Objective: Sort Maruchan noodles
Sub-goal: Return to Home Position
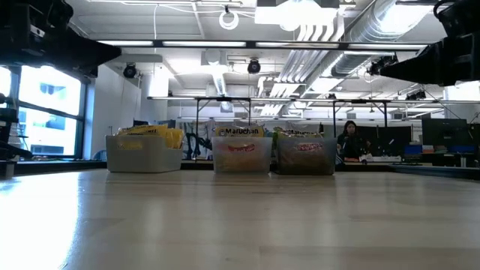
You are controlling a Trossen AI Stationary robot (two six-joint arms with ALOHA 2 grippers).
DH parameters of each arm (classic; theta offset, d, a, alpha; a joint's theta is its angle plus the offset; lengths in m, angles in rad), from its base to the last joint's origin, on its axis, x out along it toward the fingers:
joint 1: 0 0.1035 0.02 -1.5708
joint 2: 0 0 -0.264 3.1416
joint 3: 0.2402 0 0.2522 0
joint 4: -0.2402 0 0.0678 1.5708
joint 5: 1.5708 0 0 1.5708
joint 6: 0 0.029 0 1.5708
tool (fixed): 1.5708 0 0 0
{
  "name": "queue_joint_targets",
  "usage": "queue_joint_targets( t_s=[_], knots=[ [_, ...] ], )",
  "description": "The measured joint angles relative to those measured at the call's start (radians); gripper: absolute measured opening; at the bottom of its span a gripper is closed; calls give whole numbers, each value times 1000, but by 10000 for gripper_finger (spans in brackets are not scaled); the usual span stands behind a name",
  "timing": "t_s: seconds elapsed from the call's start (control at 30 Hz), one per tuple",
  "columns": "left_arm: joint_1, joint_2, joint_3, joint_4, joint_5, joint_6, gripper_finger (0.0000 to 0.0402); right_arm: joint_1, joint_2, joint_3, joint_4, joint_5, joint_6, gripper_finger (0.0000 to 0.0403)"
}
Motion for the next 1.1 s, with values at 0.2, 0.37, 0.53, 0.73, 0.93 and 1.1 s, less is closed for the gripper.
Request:
queue_joint_targets(
  t_s=[0.2, 0.37, 0.53, 0.73, 0.93, 1.1],
  knots=[
    [-31, 0, 0, -10, -64, 10, 0, 50, -64, 0, -87, 38, 35, 0],
    [-32, 1, 0, -34, -16, -32, 0, 50, -57, 0, -109, 32, 119, 0],
    [-32, 1, 0, -91, -9, -133, 0, 49, -56, 0, -109, 31, 141, 0],
    [-32, 7, 0, -102, -9, -193, 0, 49, -56, -1, -109, 29, 142, 0],
    [-32, 7, 0, -101, -9, -183, 0, 49, -56, -1, -108, 26, 142, 0],
    [-32, 7, 0, -102, -9, -178, 0, 48, -56, -1, -106, 23, 135, 0]
  ],
)
